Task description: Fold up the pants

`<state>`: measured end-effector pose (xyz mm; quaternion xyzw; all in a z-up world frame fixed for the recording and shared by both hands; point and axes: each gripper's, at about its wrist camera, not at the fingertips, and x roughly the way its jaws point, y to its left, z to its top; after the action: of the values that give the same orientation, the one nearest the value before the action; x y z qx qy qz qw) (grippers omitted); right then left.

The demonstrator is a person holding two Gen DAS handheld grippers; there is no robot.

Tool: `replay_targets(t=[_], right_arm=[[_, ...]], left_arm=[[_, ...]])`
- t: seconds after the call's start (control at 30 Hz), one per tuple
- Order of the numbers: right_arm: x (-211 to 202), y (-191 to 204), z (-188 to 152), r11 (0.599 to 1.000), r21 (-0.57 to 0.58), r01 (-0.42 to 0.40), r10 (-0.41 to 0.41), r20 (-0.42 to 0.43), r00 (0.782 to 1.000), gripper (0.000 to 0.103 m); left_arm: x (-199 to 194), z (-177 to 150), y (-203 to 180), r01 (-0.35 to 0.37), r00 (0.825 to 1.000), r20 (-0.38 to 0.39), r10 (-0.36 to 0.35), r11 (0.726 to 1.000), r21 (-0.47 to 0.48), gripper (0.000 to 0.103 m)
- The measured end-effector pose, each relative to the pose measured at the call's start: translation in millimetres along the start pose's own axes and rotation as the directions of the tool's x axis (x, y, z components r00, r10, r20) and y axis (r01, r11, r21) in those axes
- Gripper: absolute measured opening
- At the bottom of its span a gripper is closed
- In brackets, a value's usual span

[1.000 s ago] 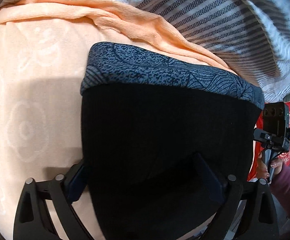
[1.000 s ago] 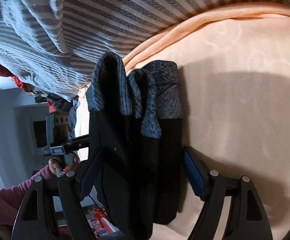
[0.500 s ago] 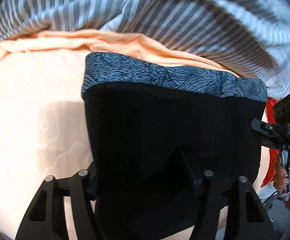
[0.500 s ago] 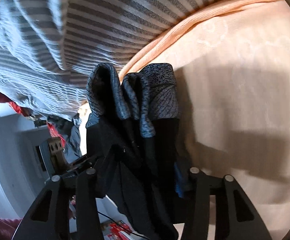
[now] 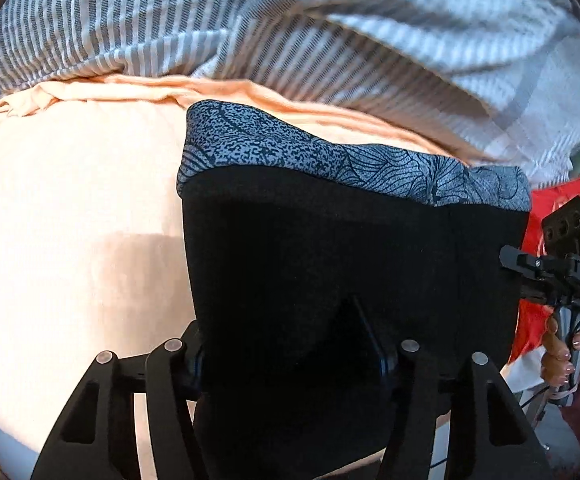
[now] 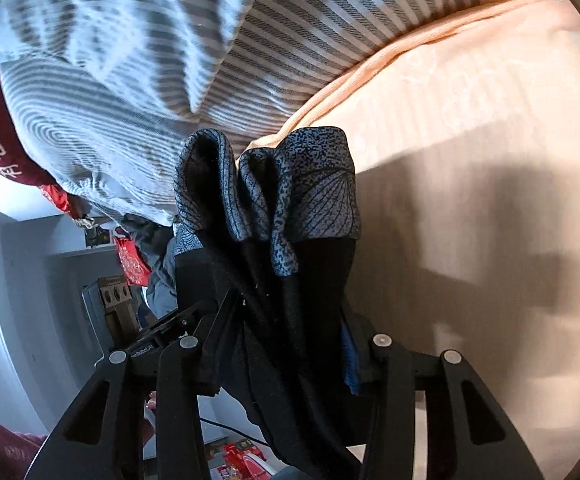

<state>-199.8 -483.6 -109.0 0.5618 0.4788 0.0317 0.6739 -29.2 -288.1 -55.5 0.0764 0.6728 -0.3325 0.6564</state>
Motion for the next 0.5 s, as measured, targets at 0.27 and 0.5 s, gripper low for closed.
replay_targets(t=[0.27, 0.5], right_arm=[[-28.6, -15.4, -59.7, 0.999, 0.039, 0.036, -0.038, 0.051, 0.998, 0.047], [-25.8, -40.1, -94.2, 0.994, 0.064, 0.09, -0.094, 0.066, 0.993, 0.047]], left_arm=[[11.6, -46.0, -13.2, 0.022, 0.999, -0.035, -0.021, 0.999, 0.031, 0.061], [36.4, -79.5, -17.4, -0.002, 0.998, -0.057, 0.004, 0.999, 0.033, 0.061]])
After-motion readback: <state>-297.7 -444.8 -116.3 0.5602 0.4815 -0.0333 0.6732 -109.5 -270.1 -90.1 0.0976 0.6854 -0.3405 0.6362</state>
